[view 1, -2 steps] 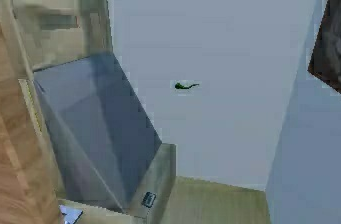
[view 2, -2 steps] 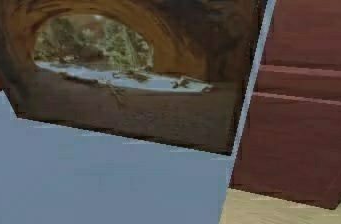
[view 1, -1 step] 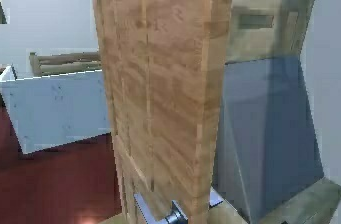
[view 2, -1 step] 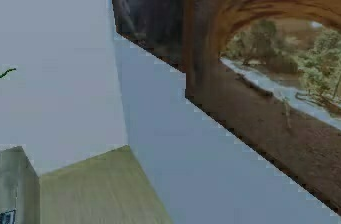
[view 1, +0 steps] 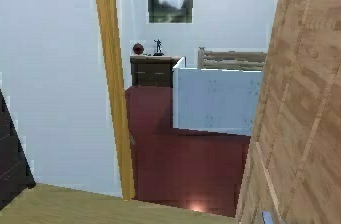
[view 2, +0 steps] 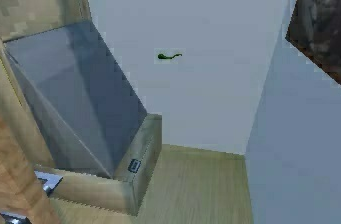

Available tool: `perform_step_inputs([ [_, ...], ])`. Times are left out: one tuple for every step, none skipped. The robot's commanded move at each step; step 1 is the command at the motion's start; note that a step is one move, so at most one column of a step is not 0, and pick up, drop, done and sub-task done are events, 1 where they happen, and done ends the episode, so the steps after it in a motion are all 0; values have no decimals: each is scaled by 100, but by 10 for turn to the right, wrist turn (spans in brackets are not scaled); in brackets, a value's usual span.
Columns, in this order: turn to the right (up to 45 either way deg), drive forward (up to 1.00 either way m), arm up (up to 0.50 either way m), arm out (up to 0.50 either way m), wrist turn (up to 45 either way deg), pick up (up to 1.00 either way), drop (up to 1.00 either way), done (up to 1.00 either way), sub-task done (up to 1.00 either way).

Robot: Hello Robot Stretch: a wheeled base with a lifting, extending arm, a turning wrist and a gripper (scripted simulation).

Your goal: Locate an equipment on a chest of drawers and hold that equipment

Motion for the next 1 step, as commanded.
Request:
perform_step_inputs([
  [-30,0,0,0,0,0,0,0,0],
])
